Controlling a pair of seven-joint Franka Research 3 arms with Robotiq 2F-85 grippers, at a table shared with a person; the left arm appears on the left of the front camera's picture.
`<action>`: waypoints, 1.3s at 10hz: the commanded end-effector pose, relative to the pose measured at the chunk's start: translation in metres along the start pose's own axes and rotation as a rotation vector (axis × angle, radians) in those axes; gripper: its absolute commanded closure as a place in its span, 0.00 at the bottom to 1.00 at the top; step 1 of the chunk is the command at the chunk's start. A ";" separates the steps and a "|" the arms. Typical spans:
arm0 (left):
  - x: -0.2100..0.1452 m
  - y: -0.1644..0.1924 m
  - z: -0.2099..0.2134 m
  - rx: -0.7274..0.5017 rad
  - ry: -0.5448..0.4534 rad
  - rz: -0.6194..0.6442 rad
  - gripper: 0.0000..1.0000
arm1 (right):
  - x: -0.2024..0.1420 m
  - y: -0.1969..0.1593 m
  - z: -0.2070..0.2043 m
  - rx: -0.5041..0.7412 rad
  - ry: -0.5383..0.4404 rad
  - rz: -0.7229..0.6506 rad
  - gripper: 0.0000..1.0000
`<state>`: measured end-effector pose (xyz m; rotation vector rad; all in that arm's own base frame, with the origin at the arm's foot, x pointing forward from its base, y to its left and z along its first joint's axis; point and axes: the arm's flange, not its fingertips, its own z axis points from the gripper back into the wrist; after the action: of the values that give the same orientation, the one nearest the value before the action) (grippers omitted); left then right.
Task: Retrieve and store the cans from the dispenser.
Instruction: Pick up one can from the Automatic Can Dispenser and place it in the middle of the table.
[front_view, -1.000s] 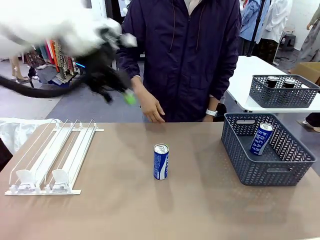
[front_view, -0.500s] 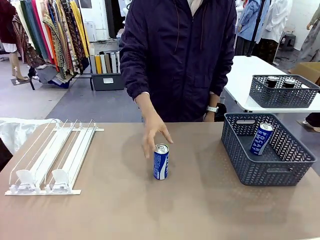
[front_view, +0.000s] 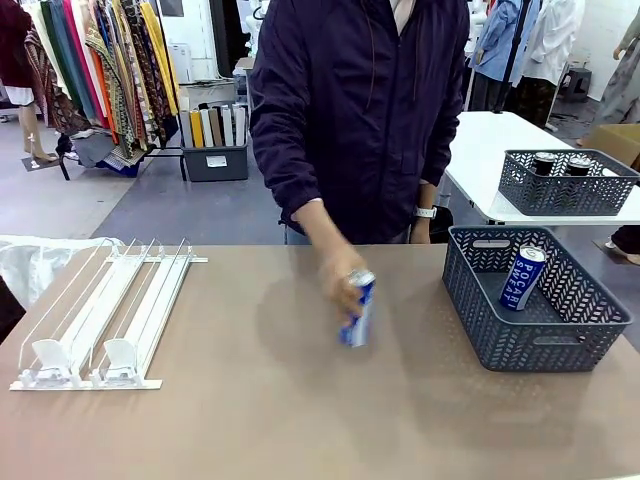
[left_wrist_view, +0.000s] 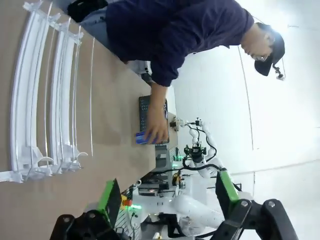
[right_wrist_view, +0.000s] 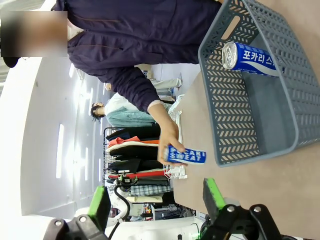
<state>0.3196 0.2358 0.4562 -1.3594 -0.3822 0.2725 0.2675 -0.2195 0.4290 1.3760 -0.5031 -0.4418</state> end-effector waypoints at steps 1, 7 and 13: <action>0.003 -0.011 0.005 0.006 -0.011 -0.028 0.00 | 0.000 0.003 0.000 0.009 0.001 -0.002 0.00; 0.003 -0.011 0.005 0.006 -0.011 -0.028 0.00 | 0.000 0.003 0.000 0.009 0.001 -0.002 0.00; 0.003 -0.011 0.005 0.006 -0.011 -0.028 0.00 | 0.000 0.003 0.000 0.009 0.001 -0.002 0.00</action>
<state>0.3213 0.2394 0.4660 -1.3329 -0.3933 0.2658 0.2675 -0.2195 0.4290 1.3759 -0.5031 -0.4418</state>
